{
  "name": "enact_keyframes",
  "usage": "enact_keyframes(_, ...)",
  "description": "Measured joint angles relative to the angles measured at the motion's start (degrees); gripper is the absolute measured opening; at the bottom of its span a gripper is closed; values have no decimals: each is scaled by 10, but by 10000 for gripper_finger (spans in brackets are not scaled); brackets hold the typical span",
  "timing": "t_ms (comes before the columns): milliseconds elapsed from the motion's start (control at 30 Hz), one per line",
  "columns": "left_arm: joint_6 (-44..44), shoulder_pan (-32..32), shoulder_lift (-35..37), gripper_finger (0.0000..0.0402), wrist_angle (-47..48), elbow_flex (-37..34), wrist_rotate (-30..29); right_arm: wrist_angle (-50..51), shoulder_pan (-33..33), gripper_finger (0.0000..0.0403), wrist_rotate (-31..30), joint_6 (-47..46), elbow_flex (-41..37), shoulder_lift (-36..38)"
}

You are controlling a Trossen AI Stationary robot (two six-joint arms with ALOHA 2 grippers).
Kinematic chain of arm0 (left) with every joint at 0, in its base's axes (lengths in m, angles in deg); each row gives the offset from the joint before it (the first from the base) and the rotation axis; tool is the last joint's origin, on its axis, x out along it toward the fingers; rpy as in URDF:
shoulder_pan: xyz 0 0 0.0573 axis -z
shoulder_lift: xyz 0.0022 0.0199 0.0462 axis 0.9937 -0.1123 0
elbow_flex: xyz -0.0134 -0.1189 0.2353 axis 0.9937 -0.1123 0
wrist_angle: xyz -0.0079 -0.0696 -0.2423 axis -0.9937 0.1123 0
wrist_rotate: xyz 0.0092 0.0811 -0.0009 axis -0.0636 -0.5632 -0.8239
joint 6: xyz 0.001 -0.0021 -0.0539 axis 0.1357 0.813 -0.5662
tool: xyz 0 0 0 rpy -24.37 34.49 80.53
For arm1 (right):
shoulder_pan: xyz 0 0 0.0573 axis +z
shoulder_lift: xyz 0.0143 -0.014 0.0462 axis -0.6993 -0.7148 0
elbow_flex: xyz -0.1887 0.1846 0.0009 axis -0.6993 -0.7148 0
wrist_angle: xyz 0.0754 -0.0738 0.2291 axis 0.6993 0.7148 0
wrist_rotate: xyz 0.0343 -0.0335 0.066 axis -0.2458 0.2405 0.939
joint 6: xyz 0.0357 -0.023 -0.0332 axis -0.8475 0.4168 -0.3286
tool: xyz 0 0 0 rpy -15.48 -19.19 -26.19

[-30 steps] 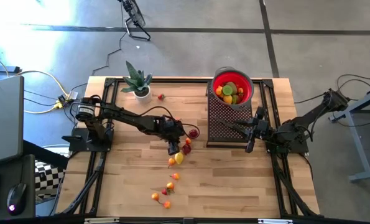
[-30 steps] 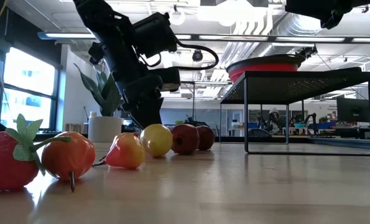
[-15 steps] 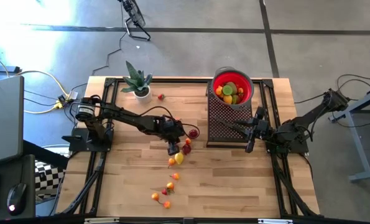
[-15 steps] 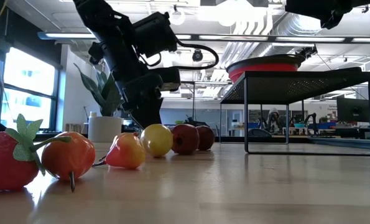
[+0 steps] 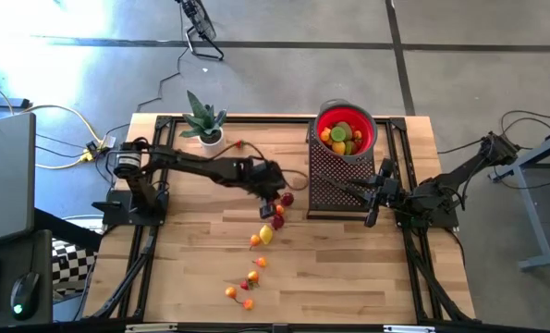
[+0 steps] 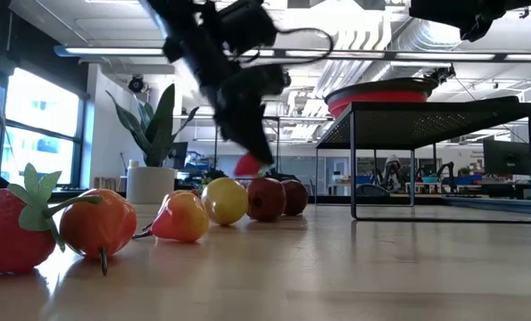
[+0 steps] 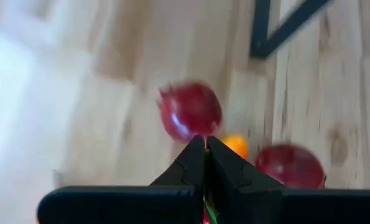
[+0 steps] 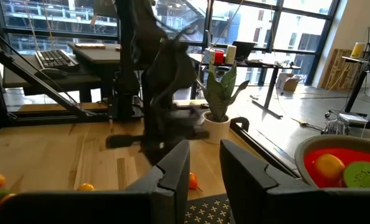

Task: Pick & Place Fruit
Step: Put the strawberry into the strainer bowl on the shelf

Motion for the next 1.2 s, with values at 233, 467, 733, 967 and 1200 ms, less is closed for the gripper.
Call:
enact_keyframes(233,51,-38,0,1,75,110,55,0,0,81,0,-1,0,4)
enact_keyframes(467,54,-61,12,1,107,201,192,0,0,81,4,-2,0,4)
enact_keyframes(733,72,-60,20,1,109,292,210,2,0,81,4,-1,0,4)
enact_keyframes(967,71,-60,21,1,-42,304,210,3,0,81,4,4,0,3)
enact_keyframes(1200,72,-41,11,1,-161,303,211,-9,-1,81,1,59,0,3)
